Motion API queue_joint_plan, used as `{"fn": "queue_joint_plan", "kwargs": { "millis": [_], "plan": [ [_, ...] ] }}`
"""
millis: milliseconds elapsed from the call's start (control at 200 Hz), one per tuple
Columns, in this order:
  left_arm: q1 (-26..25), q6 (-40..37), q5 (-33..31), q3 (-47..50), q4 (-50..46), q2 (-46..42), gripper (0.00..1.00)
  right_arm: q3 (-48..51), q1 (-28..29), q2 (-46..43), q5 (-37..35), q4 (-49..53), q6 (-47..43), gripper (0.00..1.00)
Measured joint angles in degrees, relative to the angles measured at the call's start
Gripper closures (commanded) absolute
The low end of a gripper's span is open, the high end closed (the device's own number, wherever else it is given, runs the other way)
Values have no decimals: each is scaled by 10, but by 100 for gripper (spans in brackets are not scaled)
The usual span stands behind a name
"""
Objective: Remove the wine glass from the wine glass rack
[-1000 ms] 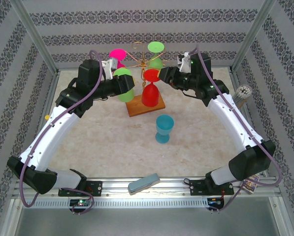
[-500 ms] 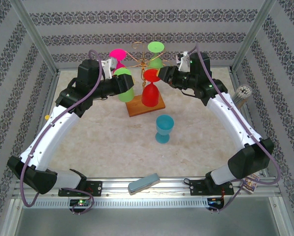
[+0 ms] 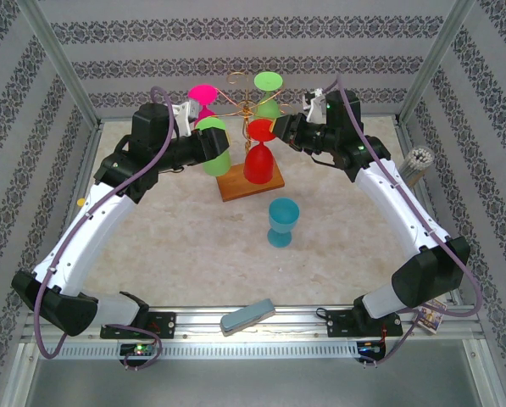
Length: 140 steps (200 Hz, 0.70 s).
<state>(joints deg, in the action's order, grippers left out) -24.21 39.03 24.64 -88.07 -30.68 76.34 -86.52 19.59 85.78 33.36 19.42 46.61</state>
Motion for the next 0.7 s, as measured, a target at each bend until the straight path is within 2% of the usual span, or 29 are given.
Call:
{"fn": "queue_joint_plan", "kwargs": {
  "millis": [235, 535, 699],
  "plan": [
    [2, 0, 0, 4, 3, -3, 55, 0, 0, 0, 5, -4, 5, 82],
    [3, 2, 2, 5, 3, -9, 55, 0, 0, 0, 19, -35, 25, 100],
    [3, 2, 2, 7, 3, -9, 55, 0, -4, 0, 28, -40, 32, 100]
  ]
}}
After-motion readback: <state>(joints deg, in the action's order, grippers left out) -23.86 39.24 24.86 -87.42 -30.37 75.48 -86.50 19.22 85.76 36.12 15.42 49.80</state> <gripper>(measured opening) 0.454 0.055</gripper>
